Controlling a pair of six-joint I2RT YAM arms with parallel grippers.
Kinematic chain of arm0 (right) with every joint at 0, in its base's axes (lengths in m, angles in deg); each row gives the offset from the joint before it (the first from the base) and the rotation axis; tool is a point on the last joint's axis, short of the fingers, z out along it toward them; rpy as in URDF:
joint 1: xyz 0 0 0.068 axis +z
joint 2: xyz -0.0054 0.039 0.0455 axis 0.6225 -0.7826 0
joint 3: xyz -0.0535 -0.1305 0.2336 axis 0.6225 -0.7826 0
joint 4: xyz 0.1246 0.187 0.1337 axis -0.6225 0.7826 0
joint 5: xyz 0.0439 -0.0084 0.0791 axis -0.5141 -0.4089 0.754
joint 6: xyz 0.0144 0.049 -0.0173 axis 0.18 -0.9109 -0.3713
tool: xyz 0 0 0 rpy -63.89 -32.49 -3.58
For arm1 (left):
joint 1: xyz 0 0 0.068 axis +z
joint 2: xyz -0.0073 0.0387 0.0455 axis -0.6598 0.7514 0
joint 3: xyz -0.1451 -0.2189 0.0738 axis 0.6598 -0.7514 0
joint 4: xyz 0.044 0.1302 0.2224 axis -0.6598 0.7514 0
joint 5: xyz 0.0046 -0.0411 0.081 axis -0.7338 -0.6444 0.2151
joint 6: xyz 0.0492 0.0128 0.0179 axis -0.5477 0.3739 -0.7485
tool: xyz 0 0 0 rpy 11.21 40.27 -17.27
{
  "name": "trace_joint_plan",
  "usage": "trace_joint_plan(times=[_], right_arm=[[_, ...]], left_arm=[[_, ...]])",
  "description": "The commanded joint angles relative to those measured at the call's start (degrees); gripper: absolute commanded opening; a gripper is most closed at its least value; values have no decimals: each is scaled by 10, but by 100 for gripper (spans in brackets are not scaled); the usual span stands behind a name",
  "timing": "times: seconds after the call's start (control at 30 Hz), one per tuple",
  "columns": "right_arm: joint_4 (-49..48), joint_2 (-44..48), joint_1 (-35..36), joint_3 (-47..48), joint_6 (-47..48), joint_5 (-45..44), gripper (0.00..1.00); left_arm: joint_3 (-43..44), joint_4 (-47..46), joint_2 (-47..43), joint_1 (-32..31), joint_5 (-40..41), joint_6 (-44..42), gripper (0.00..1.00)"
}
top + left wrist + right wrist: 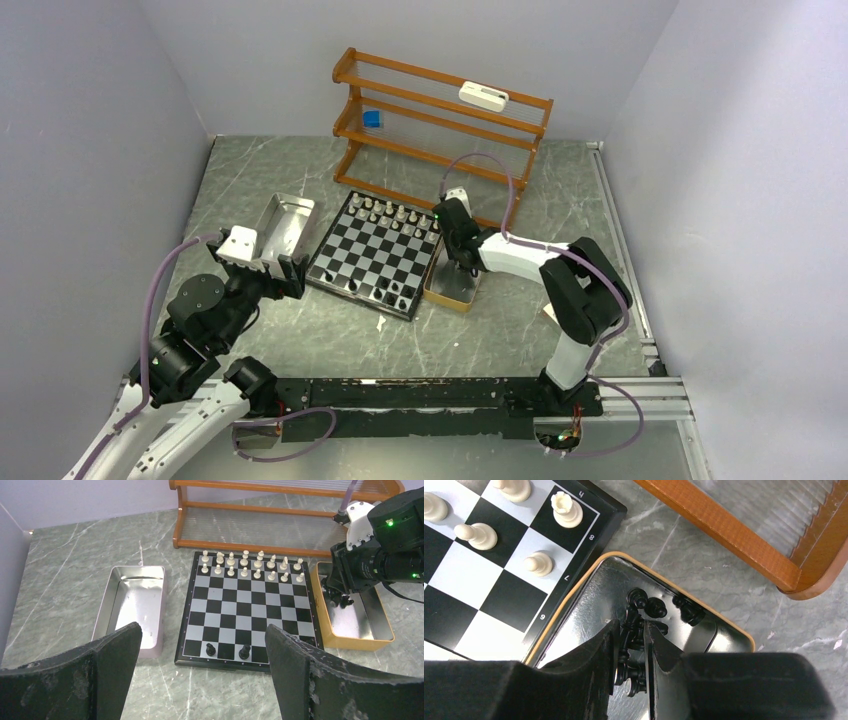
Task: Set up the chess pieces on the board
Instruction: Pick up the chess piece from the storage box.
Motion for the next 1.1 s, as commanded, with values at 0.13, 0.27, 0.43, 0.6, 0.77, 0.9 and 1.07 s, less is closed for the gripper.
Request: trace_joint_plan(times=[0.13, 0.27, 0.43, 0.6, 0.77, 0.9, 1.07], right_arm=[[-28, -11, -6, 22, 8, -22, 28], [-33, -20, -8, 26, 10, -26, 27], [-38, -37, -8, 32, 10, -29, 26], [-45, -40, -9, 32, 14, -40, 25], [-52, -42, -9, 28, 17, -46, 25], [-56, -49, -10, 26, 18, -44, 24], [-61, -53, -9, 27, 16, -35, 24]], left_arm=[[-3, -9, 0, -3, -3, -8, 98], [-3, -9, 0, -3, -4, -8, 98], [-3, -8, -1, -3, -3, -7, 98], [-3, -9, 0, -3, -3, -8, 97], [-3, -9, 1, -3, -2, -7, 97], [-3, -9, 0, -3, -2, -7, 98], [-3, -9, 1, -3, -2, -7, 98]])
